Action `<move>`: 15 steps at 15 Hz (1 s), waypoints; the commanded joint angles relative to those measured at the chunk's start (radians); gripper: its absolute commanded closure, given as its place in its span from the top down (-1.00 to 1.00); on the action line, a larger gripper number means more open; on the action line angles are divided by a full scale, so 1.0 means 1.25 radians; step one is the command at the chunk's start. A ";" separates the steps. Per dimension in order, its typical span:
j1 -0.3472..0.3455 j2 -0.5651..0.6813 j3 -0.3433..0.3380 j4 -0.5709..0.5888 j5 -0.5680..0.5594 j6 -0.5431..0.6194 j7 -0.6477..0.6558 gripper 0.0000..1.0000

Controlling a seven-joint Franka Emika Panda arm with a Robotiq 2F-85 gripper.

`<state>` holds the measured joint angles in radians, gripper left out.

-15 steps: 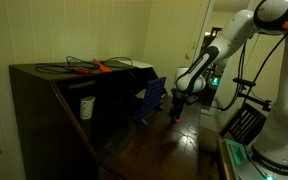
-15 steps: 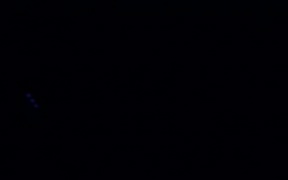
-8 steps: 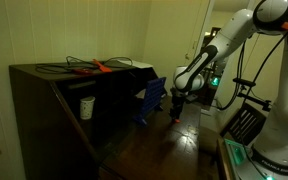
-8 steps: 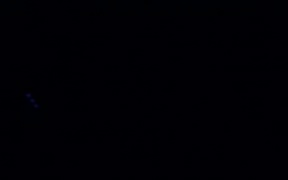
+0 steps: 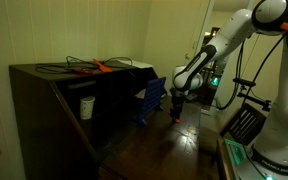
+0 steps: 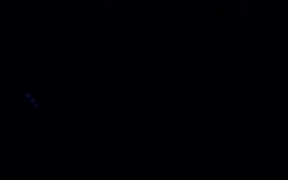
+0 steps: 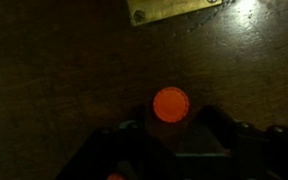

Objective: Put the orange objects inside the blue object

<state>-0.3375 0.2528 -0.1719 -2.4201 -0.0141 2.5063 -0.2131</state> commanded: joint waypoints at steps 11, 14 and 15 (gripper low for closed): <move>0.020 0.026 -0.020 0.030 -0.009 -0.060 -0.019 -0.81; 0.021 0.018 -0.021 0.025 -0.008 -0.053 -0.018 -0.81; 0.022 0.008 -0.022 0.020 -0.009 -0.046 -0.018 -0.81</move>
<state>-0.3236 0.2543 -0.1833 -2.3943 -0.0160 2.4443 -0.2243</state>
